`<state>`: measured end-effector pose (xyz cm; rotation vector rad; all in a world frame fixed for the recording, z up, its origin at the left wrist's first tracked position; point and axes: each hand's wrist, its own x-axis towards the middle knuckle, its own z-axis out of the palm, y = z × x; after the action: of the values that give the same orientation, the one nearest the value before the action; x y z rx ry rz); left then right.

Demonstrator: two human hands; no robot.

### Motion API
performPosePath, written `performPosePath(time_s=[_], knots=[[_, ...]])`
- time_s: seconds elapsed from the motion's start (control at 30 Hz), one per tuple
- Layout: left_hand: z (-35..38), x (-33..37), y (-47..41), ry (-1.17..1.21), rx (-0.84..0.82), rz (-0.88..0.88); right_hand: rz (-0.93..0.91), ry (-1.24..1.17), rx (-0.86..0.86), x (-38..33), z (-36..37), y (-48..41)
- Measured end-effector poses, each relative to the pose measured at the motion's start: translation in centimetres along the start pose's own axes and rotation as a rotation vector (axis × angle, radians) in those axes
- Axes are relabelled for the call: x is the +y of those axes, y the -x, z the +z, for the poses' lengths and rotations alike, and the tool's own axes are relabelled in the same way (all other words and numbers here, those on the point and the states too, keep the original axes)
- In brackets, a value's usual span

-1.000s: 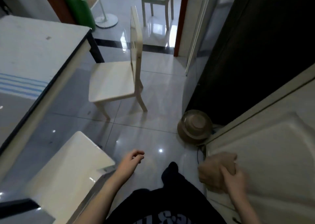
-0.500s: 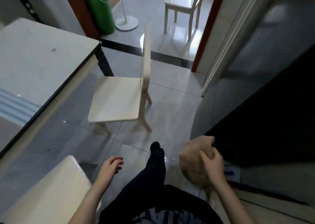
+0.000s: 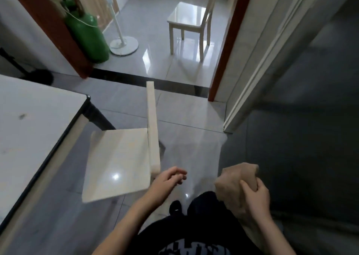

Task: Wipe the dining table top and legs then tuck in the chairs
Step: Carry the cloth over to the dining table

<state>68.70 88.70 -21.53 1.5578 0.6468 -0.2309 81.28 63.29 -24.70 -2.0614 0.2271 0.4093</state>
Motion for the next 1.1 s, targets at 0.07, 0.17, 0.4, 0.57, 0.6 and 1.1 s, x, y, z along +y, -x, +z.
performPosePath(time_s=[0.07, 0.17, 0.4, 0.57, 0.6, 1.1], knots=[[1.6, 1.9, -3.4, -0.030, -0.060, 0.007, 0.038, -0.004, 0.033, -0.5, 0.2, -2.6], [2.7, 4.2, -9.2, -0.096, -0.096, 0.015, 0.048, -0.009, 0.062, -1.4, 0.5, -6.9], [0.1, 7.9, -19.0, -0.088, 0.067, -0.085, 0.041, -0.151, 0.076, -6.5, 0.4, -15.3], [-3.3, 9.0, -24.4, -0.042, 0.150, -0.198, 0.117, -0.244, 0.036, -7.4, -0.3, -18.0], [-3.9, 9.4, -25.5, -0.046, 0.150, -0.211, 0.118, -0.224, 0.020, -8.0, 0.0, -18.7], [-18.5, 18.9, -46.9, 0.010, 0.219, -0.206, -0.002, -0.096, -0.114, -28.0, 14.8, -42.0]])
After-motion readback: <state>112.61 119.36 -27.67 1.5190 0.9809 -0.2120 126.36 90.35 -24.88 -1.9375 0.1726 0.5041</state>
